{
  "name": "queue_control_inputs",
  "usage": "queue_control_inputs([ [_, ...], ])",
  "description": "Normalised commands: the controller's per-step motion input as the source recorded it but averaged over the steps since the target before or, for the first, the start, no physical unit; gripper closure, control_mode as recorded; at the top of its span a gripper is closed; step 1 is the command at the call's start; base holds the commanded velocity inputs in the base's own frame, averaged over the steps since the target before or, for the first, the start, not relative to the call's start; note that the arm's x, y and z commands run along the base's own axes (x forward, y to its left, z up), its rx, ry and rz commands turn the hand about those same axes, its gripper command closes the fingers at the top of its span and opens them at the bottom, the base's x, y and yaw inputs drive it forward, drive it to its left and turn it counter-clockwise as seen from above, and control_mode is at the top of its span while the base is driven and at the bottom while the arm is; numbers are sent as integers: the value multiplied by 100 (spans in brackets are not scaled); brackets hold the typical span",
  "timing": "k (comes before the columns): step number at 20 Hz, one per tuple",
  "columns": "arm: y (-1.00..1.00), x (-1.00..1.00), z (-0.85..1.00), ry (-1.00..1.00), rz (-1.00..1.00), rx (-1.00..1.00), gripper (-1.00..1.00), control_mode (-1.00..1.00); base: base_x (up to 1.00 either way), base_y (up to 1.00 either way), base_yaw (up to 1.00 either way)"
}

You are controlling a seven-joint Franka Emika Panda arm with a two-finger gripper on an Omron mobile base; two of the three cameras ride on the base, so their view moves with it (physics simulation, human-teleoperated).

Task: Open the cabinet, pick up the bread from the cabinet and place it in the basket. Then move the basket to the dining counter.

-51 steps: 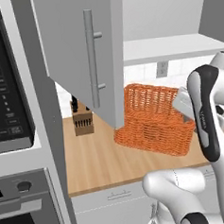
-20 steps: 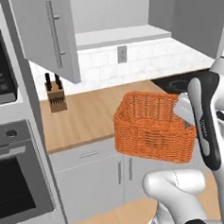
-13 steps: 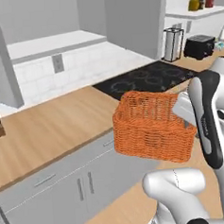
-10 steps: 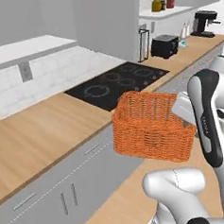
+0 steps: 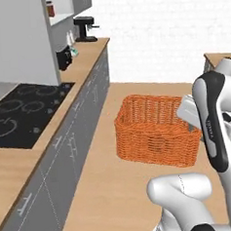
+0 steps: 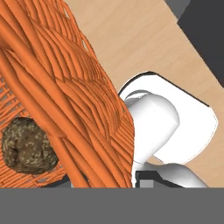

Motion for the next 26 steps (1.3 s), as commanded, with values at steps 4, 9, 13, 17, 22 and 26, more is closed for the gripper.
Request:
queue_control_inputs([
  [4, 0, 0, 0, 0, 0, 0, 100, 100, 0, -43, -88],
  [9, 0, 0, 0, 0, 0, 0, 100, 100, 0, -23, -93],
  [13, 0, 0, 0, 0, 0, 0, 100, 100, 0, -3, -98],
  [17, 0, 0, 0, 0, 0, 0, 100, 100, -5, 0, -94],
  [22, 0, 0, 0, 0, 0, 0, 100, 100, -10, 0, -92],
  [26, 0, 0, 0, 0, 0, 0, 100, 100, -1, 0, -99],
])
